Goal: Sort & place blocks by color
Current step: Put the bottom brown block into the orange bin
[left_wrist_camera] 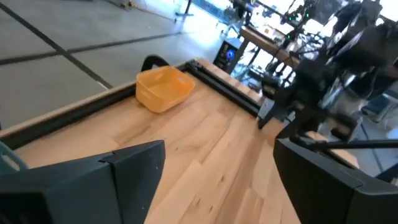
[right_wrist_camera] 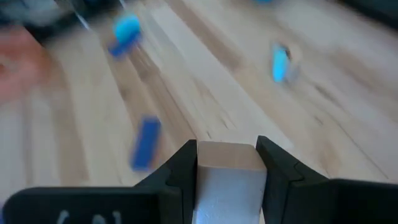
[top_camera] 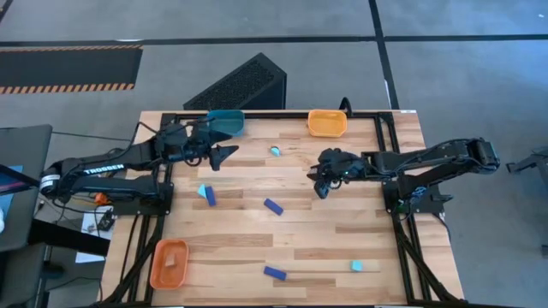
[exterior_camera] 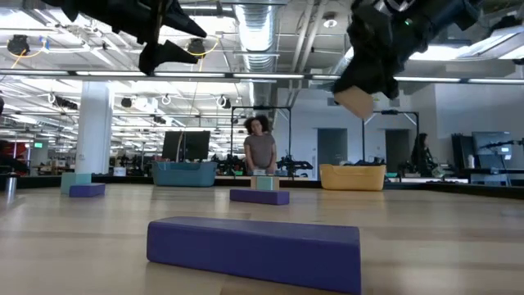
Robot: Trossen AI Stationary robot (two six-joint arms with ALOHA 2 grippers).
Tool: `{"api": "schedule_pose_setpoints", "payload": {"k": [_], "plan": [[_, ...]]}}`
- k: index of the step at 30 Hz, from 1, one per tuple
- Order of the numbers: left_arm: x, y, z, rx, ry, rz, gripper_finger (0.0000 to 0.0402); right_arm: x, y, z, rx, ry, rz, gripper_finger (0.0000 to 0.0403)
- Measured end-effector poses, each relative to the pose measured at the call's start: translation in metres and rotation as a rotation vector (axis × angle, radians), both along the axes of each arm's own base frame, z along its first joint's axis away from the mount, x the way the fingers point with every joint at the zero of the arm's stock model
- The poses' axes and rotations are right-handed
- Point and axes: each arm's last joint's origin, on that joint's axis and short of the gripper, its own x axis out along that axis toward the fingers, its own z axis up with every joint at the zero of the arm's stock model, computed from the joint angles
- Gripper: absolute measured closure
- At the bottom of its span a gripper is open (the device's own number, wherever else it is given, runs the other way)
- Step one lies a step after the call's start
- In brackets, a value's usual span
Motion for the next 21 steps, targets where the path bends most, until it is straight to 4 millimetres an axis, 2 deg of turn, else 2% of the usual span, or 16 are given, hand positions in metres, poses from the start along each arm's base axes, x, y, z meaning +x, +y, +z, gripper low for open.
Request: {"api": "schedule_pose_setpoints", "payload": {"k": [4,10,21], "plan": [[0.011,0.002,0.002,0.05,-0.05,-0.076,0.0091,0.006,-0.001,0.009,0.002,-0.114,-0.002,0.0275],[0.026,0.006,0.005,0.146,-0.123,-0.124,0.0091,0.01,-0.003,0.022,0.06,-0.263,-0.005,0.0275],[0.029,0.007,0.011,0.341,-0.15,-0.14,0.0096,-0.01,-0.008,0.056,0.08,-0.47,-0.047,0.0275]]}}
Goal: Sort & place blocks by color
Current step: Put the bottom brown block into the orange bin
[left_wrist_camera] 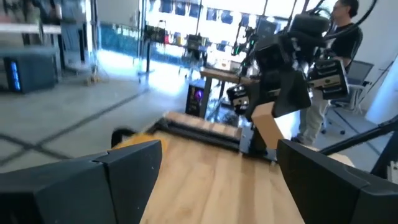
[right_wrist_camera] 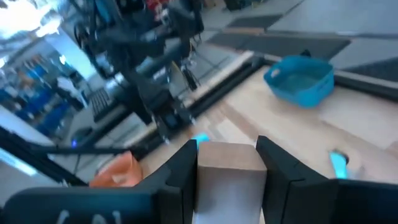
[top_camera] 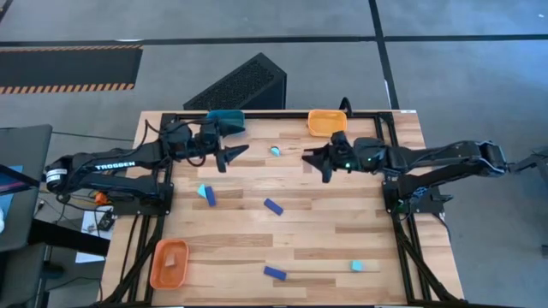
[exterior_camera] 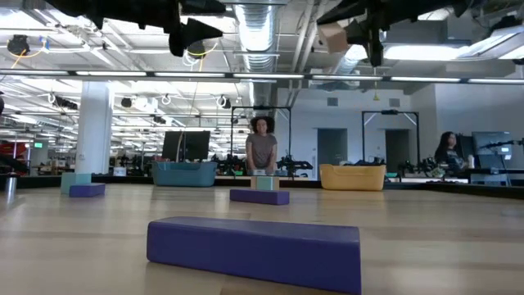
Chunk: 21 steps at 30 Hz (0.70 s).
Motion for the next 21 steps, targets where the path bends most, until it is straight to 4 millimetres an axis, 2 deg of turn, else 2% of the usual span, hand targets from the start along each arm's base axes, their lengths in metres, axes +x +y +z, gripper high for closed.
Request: {"api": "schedule_pose_setpoints", "payload": {"k": [8,16,21], "plan": [[0.014,0.001,0.003,0.091,-0.097,-0.012,0.0096,-0.001,-0.008,0.007,0.047,-0.086,-0.017,0.0275],[0.02,-0.009,0.005,0.157,-0.129,-0.048,0.0096,-0.001,-0.015,0.017,0.068,-0.192,0.006,0.0275],[0.029,-0.014,0.016,0.201,-0.171,-0.064,0.0096,-0.002,-0.019,0.02,0.086,-0.225,0.013,0.0275]]}}
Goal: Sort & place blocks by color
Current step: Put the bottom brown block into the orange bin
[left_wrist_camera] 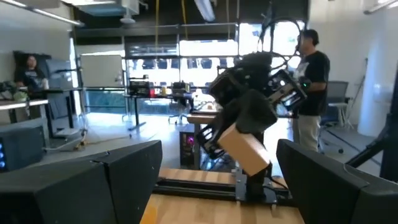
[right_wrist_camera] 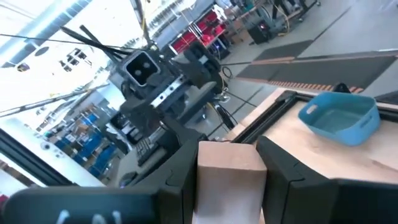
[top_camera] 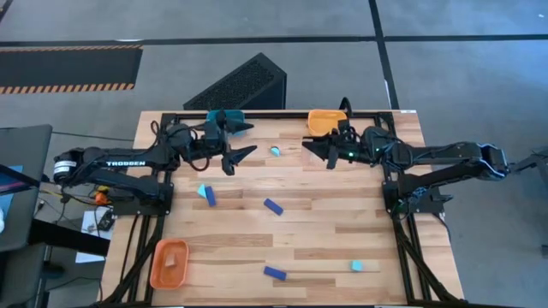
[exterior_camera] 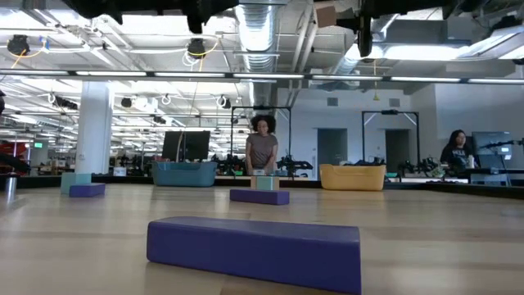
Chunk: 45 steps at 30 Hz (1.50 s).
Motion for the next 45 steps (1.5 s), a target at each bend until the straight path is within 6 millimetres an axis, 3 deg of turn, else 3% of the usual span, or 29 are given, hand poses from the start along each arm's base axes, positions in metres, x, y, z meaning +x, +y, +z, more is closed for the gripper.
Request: {"api": "schedule_pose_setpoints", "payload": {"k": [12,19,25,32,40,45], "plan": [[0.074,-0.016,0.022,0.097,0.146,-0.053,0.0088,-0.005,-0.009,0.021,0.002,-0.229,-0.086,0.0275],[0.102,-0.018,0.035,0.15,0.155,0.203,0.0054,-0.003,-0.012,0.02,0.031,-0.261,-0.276,0.0275],[0.125,-0.016,0.04,0.16,0.157,0.229,0.0055,0.002,-0.003,0.021,0.047,-0.308,-0.283,0.0275],[0.13,-0.021,0.039,0.121,0.168,0.288,0.008,0.004,0.004,0.022,0.077,-0.327,-0.255,0.0275],[0.13,-0.025,0.039,0.208,0.19,0.289,0.0134,0.003,0.009,0.024,0.094,-0.363,-0.262,0.0275],[0.131,-0.026,0.041,0.268,0.188,0.267,0.0148,0.003,0.008,0.024,0.123,-0.37,-0.295,0.0275]]}}
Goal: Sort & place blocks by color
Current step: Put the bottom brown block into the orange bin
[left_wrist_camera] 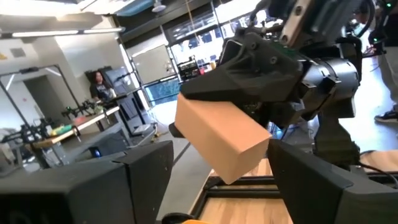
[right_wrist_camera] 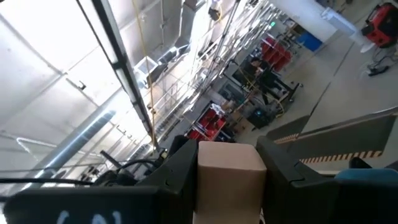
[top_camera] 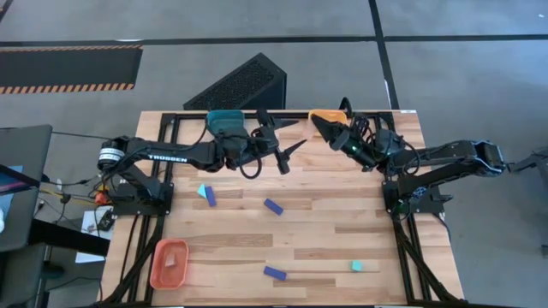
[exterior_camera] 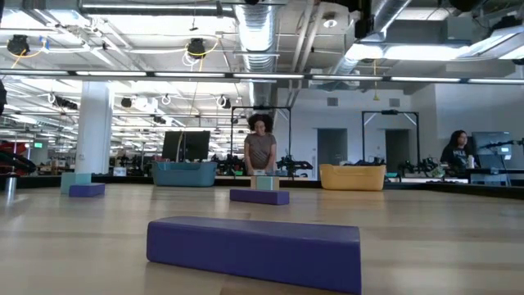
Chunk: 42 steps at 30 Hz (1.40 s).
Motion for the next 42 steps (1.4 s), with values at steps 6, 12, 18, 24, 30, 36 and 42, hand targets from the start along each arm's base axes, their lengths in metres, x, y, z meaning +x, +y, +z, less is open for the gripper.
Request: {"api": "schedule_pose_setpoints", "payload": {"k": [6,12,18,24,30,36,42], "plan": [[0.0,-0.001,0.0,-0.013,-0.008,-0.013,0.0149,-0.001,0.0,-0.001,0.005,0.025,-0.07,0.0275],[0.0,-0.004,0.001,-0.091,-0.049,-0.051,0.0125,-0.001,0.0,-0.001,0.013,0.026,-0.097,0.0275],[0.004,-0.007,-0.005,-0.107,-0.038,0.049,0.0079,0.005,0.011,-0.005,0.011,0.038,-0.051,0.0275],[0.006,-0.012,-0.007,-0.067,-0.023,0.071,0.0086,0.019,0.017,-0.016,0.035,0.038,-0.014,0.0277],[0.007,-0.011,-0.01,-0.013,0.025,0.07,0.0097,0.03,0.022,-0.022,0.035,-0.026,0.001,0.0277],[0.007,-0.007,-0.015,-0.012,0.073,0.118,0.0114,0.031,0.018,-0.022,0.041,-0.049,-0.033,0.0277],[0.006,-0.011,-0.014,-0.006,0.068,0.147,0.0166,0.031,0.015,-0.021,0.038,-0.052,-0.031,0.0277]]}}
